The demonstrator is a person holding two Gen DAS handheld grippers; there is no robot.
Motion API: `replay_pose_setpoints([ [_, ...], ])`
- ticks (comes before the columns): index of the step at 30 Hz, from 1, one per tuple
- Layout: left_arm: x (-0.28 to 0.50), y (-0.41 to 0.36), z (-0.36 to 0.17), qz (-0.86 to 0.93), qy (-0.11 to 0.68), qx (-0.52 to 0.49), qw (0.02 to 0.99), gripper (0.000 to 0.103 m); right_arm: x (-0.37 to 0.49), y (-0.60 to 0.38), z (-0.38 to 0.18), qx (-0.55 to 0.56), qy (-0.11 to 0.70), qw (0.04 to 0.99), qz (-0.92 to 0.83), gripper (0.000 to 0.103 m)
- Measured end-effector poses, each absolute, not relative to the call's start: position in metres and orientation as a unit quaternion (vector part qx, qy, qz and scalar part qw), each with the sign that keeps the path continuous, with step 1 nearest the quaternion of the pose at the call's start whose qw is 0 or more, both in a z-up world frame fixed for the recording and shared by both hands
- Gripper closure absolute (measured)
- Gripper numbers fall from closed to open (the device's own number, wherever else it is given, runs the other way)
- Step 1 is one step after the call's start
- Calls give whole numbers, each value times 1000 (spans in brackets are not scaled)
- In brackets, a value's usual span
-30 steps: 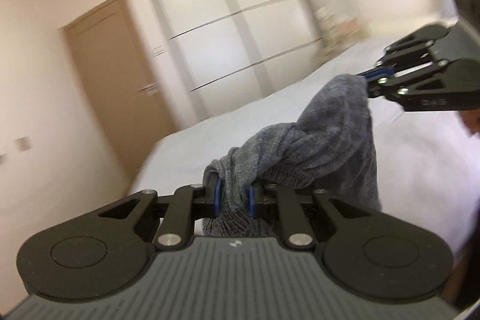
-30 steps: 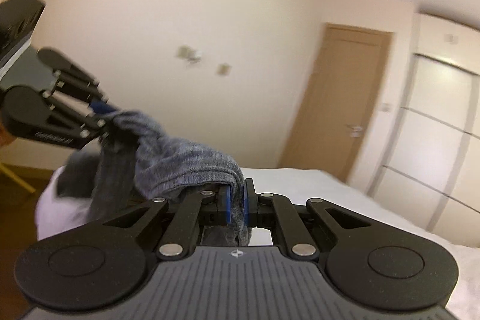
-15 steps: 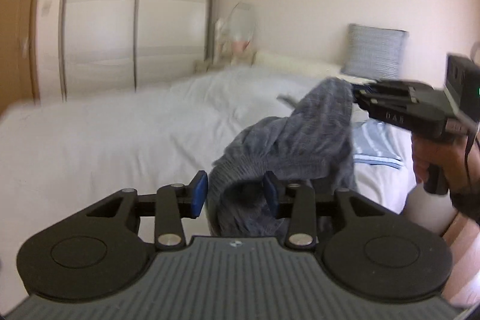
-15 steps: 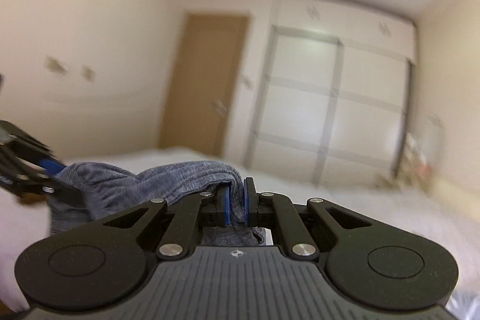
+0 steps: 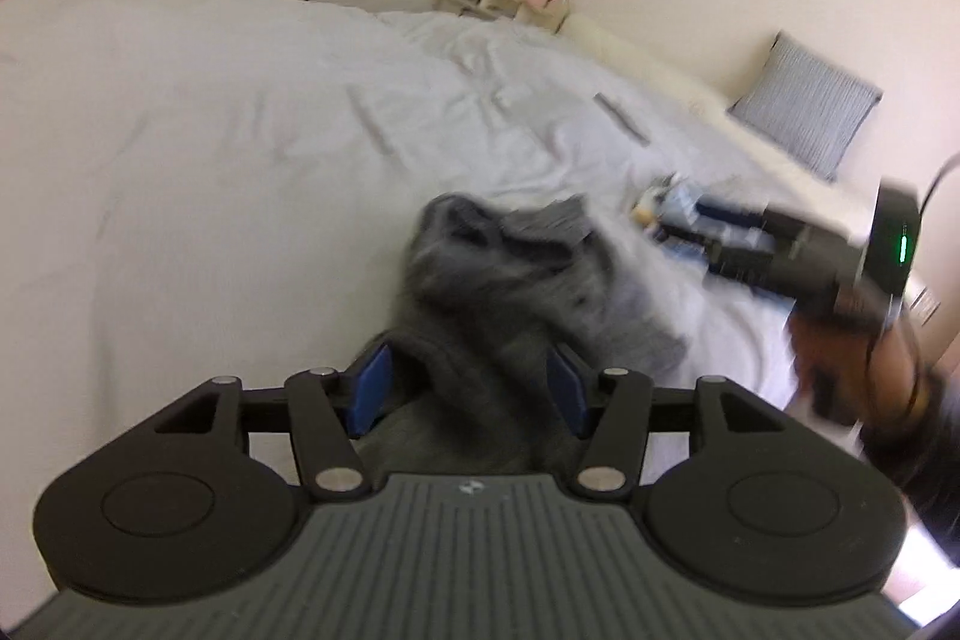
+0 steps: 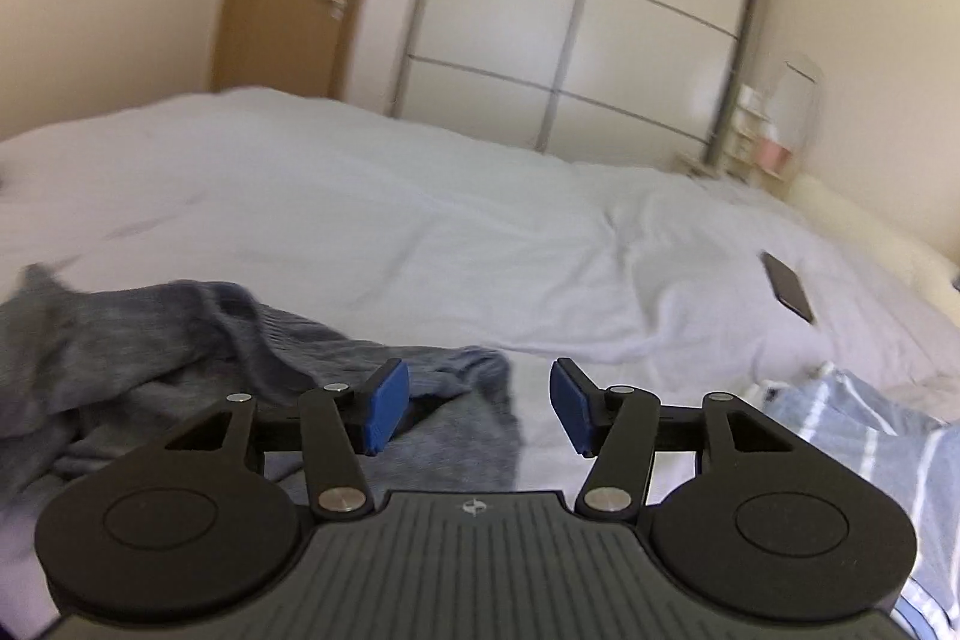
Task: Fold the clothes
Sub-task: 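Lift the shorts by the waistband with both grippers and shake them out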
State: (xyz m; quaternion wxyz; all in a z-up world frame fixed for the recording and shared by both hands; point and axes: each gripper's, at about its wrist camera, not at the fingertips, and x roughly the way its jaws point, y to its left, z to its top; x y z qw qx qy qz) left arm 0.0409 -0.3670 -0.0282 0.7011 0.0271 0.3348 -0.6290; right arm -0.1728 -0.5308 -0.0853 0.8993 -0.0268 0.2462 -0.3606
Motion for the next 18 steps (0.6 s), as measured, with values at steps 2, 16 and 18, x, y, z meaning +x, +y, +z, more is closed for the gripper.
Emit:
replay_pose_setpoints([
  [2, 36, -382, -23, -636, 343, 4, 691, 44, -170, -525, -88, -44, 256, 904, -339, 42],
  [16, 70, -409, -27, -570, 334, 81, 746, 97, -97, -533, -137, -271, 355, 878, -174, 41],
  [18, 80, -409, -21, -568, 316, 89, 754, 97, -89, -536, -138, -294, 361, 870, -161, 40],
])
